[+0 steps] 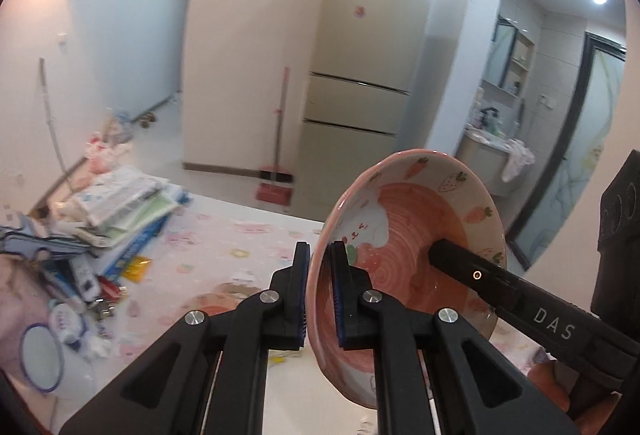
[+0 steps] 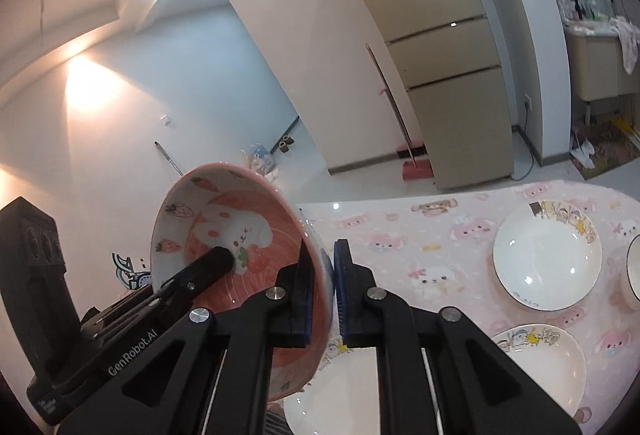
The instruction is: Organize plates and bowls
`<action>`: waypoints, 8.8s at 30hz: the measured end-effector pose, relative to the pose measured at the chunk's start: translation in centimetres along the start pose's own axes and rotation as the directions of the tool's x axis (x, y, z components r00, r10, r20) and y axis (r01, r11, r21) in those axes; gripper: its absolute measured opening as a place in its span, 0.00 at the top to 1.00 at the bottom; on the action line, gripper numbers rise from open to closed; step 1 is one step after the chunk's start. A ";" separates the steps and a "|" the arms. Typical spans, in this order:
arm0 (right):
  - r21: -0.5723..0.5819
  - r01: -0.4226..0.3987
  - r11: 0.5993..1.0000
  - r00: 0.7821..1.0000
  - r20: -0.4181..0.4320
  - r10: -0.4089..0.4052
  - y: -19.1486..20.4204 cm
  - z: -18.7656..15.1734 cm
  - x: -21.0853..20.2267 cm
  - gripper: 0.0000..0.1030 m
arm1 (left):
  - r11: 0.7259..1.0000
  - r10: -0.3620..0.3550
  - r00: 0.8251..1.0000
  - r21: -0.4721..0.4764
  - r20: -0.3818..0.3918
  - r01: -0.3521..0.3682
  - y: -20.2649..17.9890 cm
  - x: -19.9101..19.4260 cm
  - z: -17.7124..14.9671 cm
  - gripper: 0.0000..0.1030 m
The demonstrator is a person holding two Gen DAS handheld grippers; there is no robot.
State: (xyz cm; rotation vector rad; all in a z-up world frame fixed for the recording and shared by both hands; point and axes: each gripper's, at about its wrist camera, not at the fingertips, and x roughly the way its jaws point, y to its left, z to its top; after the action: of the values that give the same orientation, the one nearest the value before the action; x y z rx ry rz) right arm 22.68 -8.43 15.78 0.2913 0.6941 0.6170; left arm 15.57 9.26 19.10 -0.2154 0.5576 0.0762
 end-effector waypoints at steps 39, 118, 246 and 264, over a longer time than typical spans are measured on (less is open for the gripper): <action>-0.113 0.018 0.993 0.958 -0.281 -0.049 1.5 -11.3 21.8 0.90 | 0.958 0.172 0.955 -0.186 -0.240 -0.219 16.2 15.8 -11.5 0.89; -0.244 0.203 0.948 0.979 0.079 -0.189 -9.5 -2.0 -7.9 0.79 | 0.997 -0.071 0.929 0.000 0.363 0.076 0.8 -3.9 -6.4 0.00; -0.072 0.158 0.985 0.980 -0.111 -0.166 -8.3 -3.3 -5.4 0.86 | 0.994 -0.063 0.998 0.083 -0.014 0.064 -10.3 3.1 -6.5 0.89; -0.237 -0.067 0.969 0.934 -0.356 -0.023 5.5 -5.9 11.4 0.84 | 0.955 0.220 0.975 -0.207 0.016 -0.212 10.5 3.3 -6.7 0.89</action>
State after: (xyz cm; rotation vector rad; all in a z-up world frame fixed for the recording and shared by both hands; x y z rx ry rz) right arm 23.20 3.27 8.07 -0.0486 0.9538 0.7800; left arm 13.53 18.09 9.88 -0.3514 0.5329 0.3509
